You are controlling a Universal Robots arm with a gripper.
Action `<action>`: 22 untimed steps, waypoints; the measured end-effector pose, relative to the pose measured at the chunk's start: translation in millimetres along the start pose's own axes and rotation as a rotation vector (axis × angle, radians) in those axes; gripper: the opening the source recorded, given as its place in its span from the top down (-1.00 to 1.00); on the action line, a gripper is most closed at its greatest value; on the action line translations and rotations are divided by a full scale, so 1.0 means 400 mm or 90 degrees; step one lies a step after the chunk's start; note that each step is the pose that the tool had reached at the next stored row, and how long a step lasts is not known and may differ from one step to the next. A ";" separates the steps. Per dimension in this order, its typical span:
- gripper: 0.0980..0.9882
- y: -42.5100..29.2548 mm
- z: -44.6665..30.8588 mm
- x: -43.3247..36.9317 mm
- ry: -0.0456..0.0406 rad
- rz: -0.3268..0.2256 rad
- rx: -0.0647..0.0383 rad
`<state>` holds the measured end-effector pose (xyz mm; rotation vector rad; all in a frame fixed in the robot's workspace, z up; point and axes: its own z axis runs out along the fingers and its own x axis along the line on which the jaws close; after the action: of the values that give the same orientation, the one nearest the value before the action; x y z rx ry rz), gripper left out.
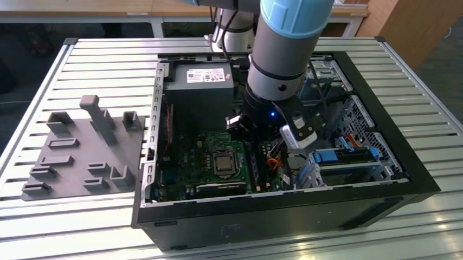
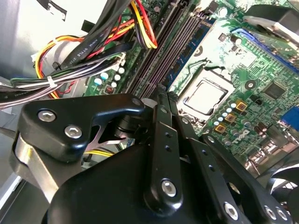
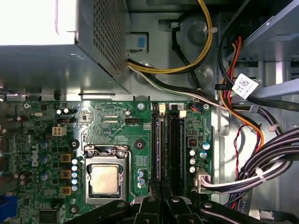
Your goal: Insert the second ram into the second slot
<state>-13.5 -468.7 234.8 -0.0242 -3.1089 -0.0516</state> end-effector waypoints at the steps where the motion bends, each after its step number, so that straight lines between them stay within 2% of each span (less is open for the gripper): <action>1: 0.96 0.000 0.002 0.000 0.0000 0.000 0.000; 7: 0.96 0.000 0.011 -0.003 0.0000 0.000 0.000; 22: 0.96 0.000 0.016 -0.010 0.0000 0.000 0.000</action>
<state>-9.9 -468.6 228.4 -0.0235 -3.1089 -0.0523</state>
